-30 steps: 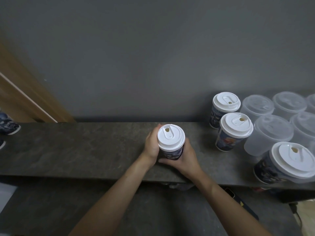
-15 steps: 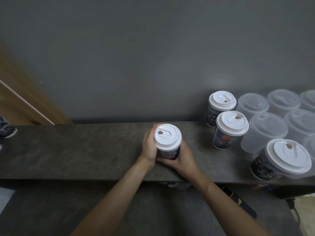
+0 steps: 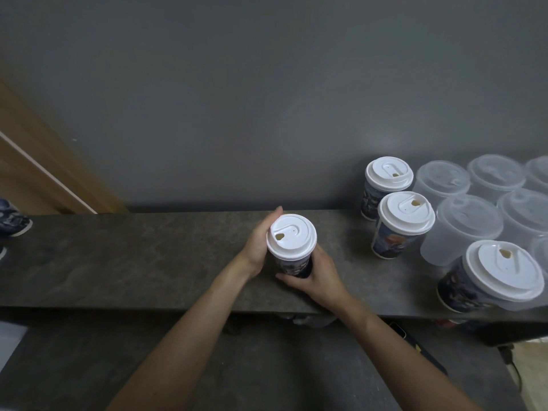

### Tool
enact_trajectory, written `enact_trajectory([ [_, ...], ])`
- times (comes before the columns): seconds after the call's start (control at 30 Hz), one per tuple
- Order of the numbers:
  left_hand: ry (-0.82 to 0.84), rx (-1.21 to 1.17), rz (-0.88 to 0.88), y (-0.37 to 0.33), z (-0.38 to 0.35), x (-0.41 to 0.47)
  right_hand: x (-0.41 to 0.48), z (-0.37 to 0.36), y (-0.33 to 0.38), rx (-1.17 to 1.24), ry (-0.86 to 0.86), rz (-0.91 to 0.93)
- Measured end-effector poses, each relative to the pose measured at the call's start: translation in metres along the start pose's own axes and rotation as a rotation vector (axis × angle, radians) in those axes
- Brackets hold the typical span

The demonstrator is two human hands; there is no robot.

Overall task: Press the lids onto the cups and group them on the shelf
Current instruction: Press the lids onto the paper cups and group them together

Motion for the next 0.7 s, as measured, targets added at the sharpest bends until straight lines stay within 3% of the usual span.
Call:
enact_trajectory([
  [0.03, -0.003, -0.01, 0.001, -0.001, 0.0, 0.0, 0.0, 0.0, 0.0, -0.008, 0.001, 0.003],
  [0.2, -0.332, -0.031, -0.129, 0.005, -0.012, -0.008, 0.0, -0.003, -0.004, 0.014, -0.054, -0.054],
  [0.27, -0.3, -0.038, -0.147, 0.006, -0.012, -0.007, -0.001, -0.002, -0.005, 0.009, -0.067, -0.051],
  [0.4, -0.064, -0.047, -0.007, -0.005, -0.009, -0.002, -0.001, 0.0, -0.004, -0.003, -0.033, -0.006],
  [0.6, -0.36, -0.04, -0.126, 0.004, -0.011, -0.008, -0.001, -0.004, -0.006, 0.038, -0.063, -0.084],
  [0.7, -0.232, -0.002, -0.111, -0.002, -0.013, -0.004, -0.002, -0.001, -0.007, 0.037, -0.079, -0.063],
])
Point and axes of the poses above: each hand's wrist, its own x-axis towards the middle knuckle, its own z-axis out of the back of the hand, y = z × x, the point moved 3 cm from there along x, towards the middle knuckle, and after that the axes turned 9 degrees about y, right-handed, at the moved point
